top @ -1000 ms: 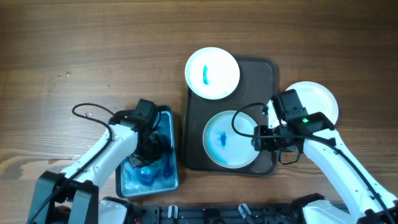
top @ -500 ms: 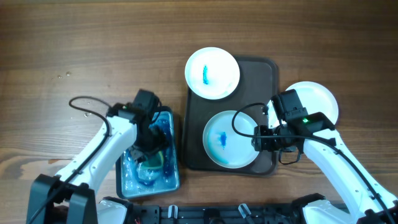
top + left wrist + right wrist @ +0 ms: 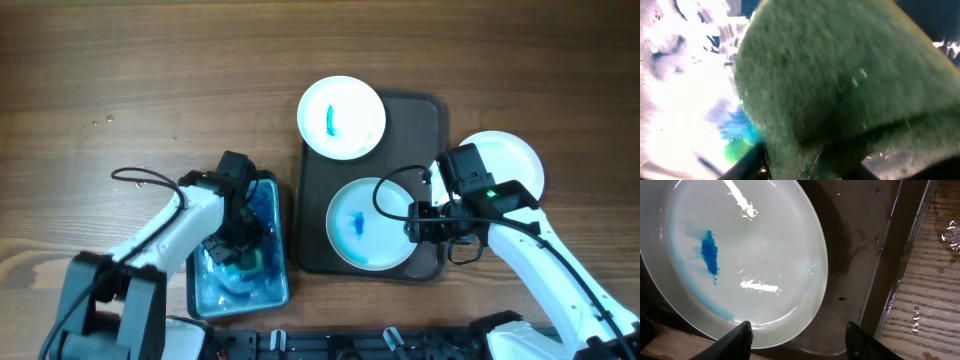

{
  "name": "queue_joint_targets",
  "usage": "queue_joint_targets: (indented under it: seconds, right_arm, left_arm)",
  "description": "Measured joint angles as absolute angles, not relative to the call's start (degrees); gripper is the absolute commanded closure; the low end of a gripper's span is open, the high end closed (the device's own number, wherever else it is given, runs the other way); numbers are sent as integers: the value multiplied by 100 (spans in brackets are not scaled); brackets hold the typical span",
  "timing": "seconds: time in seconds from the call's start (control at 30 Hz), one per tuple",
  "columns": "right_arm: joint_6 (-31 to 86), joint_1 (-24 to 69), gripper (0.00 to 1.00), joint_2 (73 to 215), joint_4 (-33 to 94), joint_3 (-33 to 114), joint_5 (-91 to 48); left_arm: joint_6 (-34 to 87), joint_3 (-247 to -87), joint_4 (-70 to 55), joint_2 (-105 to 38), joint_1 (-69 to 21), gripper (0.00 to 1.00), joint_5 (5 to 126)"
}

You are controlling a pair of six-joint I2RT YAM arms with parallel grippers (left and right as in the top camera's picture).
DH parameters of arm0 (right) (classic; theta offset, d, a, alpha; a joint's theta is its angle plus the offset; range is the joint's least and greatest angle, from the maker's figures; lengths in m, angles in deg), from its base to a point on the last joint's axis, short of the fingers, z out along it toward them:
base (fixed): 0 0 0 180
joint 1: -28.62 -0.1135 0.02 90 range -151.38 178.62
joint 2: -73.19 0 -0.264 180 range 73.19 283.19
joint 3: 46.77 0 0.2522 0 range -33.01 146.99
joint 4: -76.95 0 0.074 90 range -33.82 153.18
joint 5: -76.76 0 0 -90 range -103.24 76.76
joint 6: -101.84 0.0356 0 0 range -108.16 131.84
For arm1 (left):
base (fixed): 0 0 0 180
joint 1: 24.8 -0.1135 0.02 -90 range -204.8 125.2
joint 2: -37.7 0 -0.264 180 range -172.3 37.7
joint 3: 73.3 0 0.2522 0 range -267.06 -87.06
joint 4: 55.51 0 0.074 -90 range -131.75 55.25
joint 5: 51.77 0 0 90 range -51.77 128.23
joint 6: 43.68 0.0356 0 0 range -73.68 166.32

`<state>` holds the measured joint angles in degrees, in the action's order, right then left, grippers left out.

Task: Clean dirty plates on tray and stack at the side
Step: 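Grasp and dip the sponge in the basin water with the left gripper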

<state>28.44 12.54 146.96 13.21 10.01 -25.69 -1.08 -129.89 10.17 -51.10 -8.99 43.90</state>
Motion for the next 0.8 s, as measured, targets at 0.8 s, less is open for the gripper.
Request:
queue_joint_targets:
  seconds: [0.8]
  right_arm:
    - [3159,1866,32,14699,1441,1004,-2604]
  left_arm:
    - [1263,-15389,2717,-5142,-1074,96,4361]
